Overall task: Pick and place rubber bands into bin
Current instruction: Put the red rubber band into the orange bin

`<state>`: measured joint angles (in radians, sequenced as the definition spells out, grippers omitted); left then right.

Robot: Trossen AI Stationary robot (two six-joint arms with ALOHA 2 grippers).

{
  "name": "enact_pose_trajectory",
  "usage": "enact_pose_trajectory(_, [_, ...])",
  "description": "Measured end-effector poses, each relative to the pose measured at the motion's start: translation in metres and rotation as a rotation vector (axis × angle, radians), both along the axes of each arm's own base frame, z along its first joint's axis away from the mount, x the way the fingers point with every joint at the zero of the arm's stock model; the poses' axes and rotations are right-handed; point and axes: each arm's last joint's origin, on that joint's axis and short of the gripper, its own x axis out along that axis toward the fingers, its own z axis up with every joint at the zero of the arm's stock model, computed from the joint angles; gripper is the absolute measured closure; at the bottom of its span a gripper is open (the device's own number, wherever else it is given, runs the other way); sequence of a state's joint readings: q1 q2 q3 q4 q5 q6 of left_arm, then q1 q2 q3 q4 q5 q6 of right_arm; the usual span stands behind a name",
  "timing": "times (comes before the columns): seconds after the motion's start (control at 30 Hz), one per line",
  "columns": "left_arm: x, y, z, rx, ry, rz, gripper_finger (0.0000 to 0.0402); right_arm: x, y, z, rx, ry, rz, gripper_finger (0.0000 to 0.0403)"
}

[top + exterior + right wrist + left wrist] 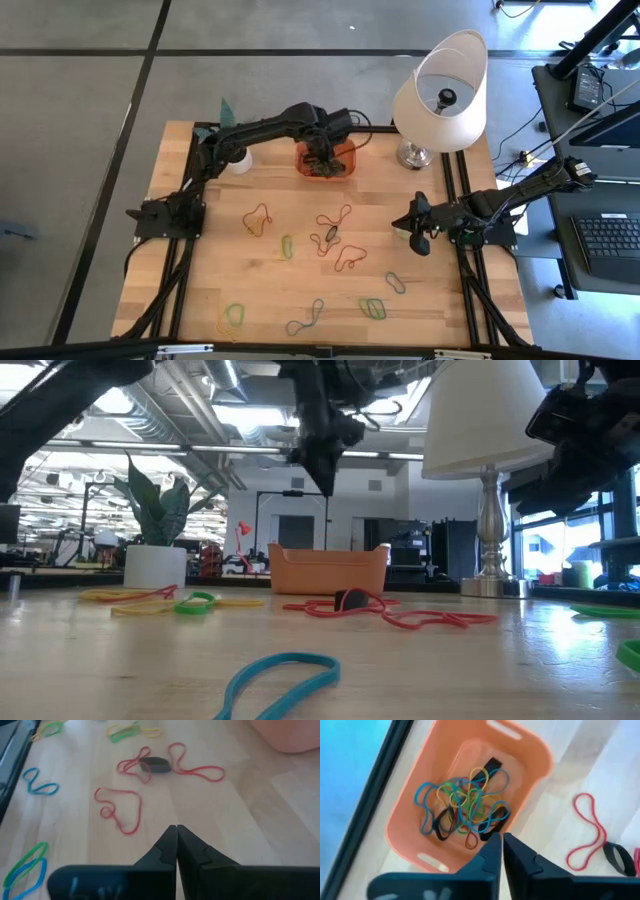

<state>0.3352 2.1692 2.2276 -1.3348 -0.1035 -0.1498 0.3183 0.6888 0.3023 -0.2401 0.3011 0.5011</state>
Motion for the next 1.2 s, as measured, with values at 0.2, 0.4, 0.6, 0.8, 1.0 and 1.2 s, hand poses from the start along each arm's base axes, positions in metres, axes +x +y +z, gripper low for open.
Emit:
enact_pose_trajectory(0.2, [-0.015,-0.033,0.02,0.069,-0.087,-0.148,0.04,0.005,-0.001,0.004,0.093,-0.08,-0.155,0.04])
enact_pose_trajectory(0.4, [-0.065,-0.064,0.014,0.066,-0.22,-0.171,0.04,0.023,0.003,0.022,0.072,-0.126,-0.208,0.0401])
enact_pose_trajectory(0.6, [-0.133,-0.106,-0.004,0.009,-0.361,-0.165,0.04,0.066,0.018,0.051,0.035,-0.044,-0.207,0.0401])
enact_pose_trajectory(0.8, [-0.206,-0.138,-0.014,0.023,-0.446,-0.182,0.04,0.124,0.04,0.067,-0.021,0.206,-0.109,0.0402])
enact_pose_trajectory(1.0, [-0.266,-0.152,-0.026,-0.027,-0.593,-0.156,0.04,0.175,0.059,0.059,-0.101,0.46,-0.027,0.0382])
enact_pose_trajectory(1.2, [-0.298,-0.156,-0.04,-0.087,-0.697,-0.067,0.04,0.209,0.071,0.022,-0.096,0.761,0.038,0.0338])
